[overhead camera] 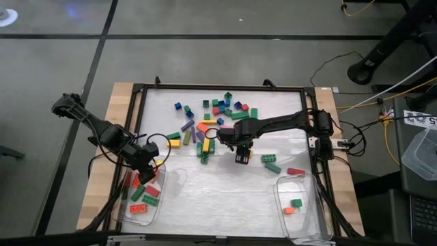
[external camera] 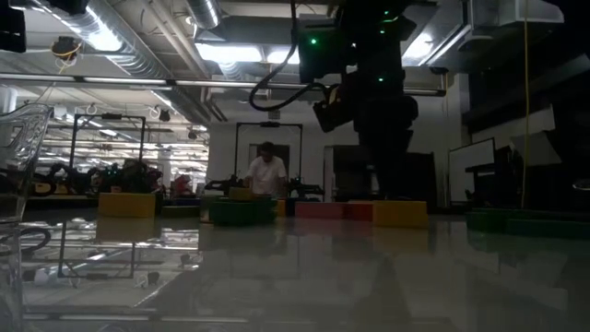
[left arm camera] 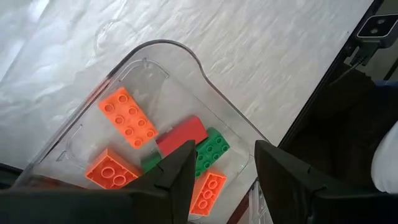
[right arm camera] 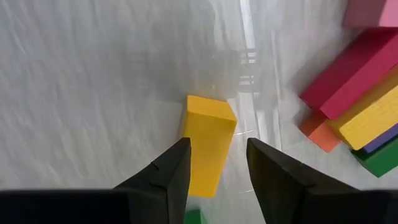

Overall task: Sort blocks by size
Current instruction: Put the large yellow wooden block into the left transparent bin

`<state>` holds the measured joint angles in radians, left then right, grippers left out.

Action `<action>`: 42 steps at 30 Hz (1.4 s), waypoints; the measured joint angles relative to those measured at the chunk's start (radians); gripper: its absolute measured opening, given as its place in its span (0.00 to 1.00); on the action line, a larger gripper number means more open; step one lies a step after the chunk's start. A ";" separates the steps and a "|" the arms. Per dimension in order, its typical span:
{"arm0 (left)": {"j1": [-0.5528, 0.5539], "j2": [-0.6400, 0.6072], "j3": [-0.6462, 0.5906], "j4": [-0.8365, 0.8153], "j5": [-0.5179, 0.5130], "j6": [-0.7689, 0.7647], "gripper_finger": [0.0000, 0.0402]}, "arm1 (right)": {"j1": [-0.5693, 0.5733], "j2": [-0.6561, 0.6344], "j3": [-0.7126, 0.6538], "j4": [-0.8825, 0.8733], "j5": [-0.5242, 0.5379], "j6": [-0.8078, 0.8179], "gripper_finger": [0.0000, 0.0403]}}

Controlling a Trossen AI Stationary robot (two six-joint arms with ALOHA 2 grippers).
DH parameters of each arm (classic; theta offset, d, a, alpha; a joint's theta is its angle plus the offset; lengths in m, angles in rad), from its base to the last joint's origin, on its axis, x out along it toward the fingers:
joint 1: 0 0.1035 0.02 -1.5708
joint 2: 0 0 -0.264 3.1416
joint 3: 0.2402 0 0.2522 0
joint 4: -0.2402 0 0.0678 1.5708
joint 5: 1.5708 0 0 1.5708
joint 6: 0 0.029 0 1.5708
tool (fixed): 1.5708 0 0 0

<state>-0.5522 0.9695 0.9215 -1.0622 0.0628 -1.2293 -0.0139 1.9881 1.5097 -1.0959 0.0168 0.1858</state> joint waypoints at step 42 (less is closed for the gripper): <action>0.000 0.008 0.000 0.005 -0.008 -0.001 0.38 | -0.007 0.024 -0.137 0.198 -0.018 0.015 0.38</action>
<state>-0.5522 0.9775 0.9211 -1.0576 0.0547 -1.2301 -0.0204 2.0117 1.3731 -0.8981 -0.0016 0.2007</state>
